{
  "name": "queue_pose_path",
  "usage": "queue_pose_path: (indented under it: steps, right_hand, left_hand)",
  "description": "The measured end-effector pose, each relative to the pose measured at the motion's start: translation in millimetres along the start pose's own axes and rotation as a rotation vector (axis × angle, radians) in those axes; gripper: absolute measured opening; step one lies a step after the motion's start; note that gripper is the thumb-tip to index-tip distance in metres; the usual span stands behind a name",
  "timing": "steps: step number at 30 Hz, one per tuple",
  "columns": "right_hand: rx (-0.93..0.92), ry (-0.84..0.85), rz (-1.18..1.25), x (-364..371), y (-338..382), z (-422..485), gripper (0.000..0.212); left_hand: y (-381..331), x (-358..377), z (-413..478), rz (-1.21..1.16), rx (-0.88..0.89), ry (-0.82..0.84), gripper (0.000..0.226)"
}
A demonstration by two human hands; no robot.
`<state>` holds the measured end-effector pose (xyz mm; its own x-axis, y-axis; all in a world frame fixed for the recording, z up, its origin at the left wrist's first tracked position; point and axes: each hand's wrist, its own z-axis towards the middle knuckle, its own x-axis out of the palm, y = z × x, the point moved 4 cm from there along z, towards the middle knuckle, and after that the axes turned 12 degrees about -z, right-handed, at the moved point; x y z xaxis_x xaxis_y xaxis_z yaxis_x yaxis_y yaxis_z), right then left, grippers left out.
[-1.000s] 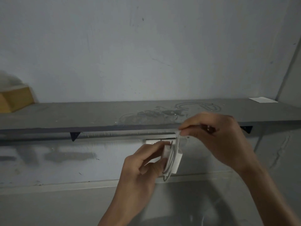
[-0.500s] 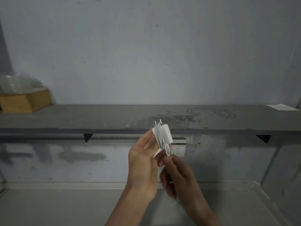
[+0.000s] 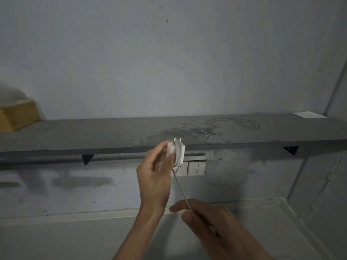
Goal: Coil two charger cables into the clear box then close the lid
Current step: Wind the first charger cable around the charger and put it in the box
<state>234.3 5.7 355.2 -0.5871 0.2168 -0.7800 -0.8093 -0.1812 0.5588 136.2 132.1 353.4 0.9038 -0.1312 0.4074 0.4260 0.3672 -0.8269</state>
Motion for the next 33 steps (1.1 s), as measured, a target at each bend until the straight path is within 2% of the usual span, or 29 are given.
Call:
queue_pose_path:
  steps: [2, 4, 5, 7, 10, 14, 18, 21, 24, 26, 27, 30, 33]
  right_hand:
    - [-0.092, -0.204, -0.124, -22, 0, 6, 0.021]
    - [-0.208, -0.512, -0.342, -55, 2, 12, 0.021]
    - [-0.233, -0.609, -0.431, -69, 4, 18, 0.021]
    - [-0.262, -0.672, -0.509, -90, 4, 31, 0.017]
    - [-0.275, -0.563, -0.335, -100, -3, 50, 0.016]
    - [-0.242, -0.342, 0.111, -77, -21, 68, 0.013]
    - [-0.133, -0.21, 0.426, -49, -37, 75, 0.016]
    - [-0.044, -0.175, 0.616, -25, -40, 75, 0.016]
    - [0.044, -0.276, 0.619, 9, -41, 71, 0.022]
    - [0.078, -0.347, 0.547, 32, -38, 61, 0.015]
    - [0.099, -0.342, 0.544, 43, -37, 55, 0.015]
    - [0.16, -0.254, 0.573, 69, -33, 34, 0.036]
    - [0.121, -0.131, 0.408, 75, -27, 17, 0.04]
  left_hand:
    - [-5, 5, -6, -0.045, 0.001, 0.039, 0.014]
    - [-7, 6, -18, -0.127, -0.022, 0.086, 0.016]
    - [-10, 6, -24, -0.136, -0.023, 0.123, 0.016]
    - [-14, 7, -35, -0.131, -0.02, 0.247, 0.023]
    - [-26, 7, -46, -0.207, -0.098, 0.414, 0.028]
    - [-38, 4, -47, -0.211, -0.065, 0.484, 0.03]
    - [-33, 1, -42, -0.254, -0.09, 0.374, 0.031]
    - [-29, 1, -37, -0.288, -0.124, 0.296, 0.03]
    - [-17, 2, -32, -0.378, -0.206, 0.174, 0.028]
    - [-10, 0, -30, -0.418, -0.26, 0.09, 0.028]
    - [-7, -1, -29, -0.426, -0.278, 0.06, 0.028]
    - [-1, -6, -22, -0.395, -0.289, 0.007, 0.027]
    - [-1, -12, -12, -0.328, -0.218, -0.04, 0.024]
